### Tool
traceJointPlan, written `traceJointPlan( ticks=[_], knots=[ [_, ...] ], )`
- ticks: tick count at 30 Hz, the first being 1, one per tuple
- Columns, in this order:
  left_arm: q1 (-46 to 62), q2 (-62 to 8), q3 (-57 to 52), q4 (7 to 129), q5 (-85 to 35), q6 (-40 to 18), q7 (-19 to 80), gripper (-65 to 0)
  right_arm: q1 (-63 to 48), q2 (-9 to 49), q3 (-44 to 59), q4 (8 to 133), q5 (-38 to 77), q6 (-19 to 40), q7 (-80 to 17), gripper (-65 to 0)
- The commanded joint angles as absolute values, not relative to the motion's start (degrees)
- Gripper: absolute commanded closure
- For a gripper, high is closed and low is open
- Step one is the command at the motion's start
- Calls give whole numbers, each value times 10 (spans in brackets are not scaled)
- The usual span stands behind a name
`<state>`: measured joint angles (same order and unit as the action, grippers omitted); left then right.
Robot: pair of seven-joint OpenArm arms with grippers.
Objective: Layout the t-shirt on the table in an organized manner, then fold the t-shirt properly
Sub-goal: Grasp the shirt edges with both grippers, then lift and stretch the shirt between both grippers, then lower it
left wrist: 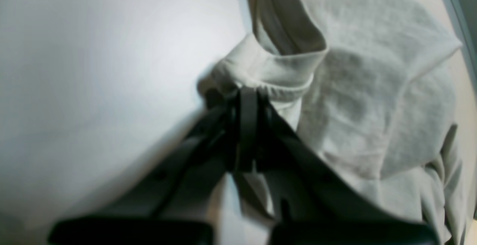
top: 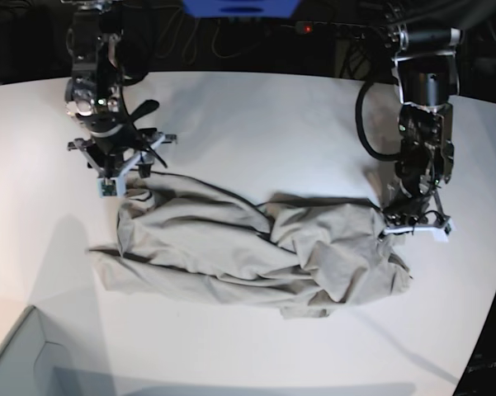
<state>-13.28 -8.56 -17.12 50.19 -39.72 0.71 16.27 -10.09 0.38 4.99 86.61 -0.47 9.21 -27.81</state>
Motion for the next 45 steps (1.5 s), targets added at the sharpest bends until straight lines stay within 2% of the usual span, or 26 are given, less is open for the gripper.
traceJointPlan(
  ticks=[1,4,12,14,16,18,22,26,35,45],
  knots=[
    [-142,-95,-173,524,-400,1,152,0,-84,8,51,852,-3,94,-264,-343],
    [-109,-96,-175,576,-400,1,152,0,-56,22,50,802,-3,94,-262,-401],
    [-49,-97,-175,695,-400,6,152,0,-1,25,51,741,-3,94,-262,-402],
    [-37,-98,-182,707,-400,6,152,0,5,25,50,722,-3,94,-261,-385],
    [-30,-96,-201,715,-400,6,152,0,15,25,50,700,-3,94,-261,-333],
    [-23,-96,-215,722,-400,6,153,0,19,25,49,680,-3,94,-261,-251],
    [-18,-97,-235,733,-400,6,153,0,14,30,51,678,-3,94,-263,0],
    [-8,-97,-252,762,-400,6,153,0,-36,33,51,760,-3,94,-263,0],
    [21,-98,-282,896,-400,6,153,0,-188,45,53,1073,-2,94,-264,0],
    [-1,-124,-300,914,-400,6,153,0,-199,23,136,1144,-1,94,-262,0]
  ],
)
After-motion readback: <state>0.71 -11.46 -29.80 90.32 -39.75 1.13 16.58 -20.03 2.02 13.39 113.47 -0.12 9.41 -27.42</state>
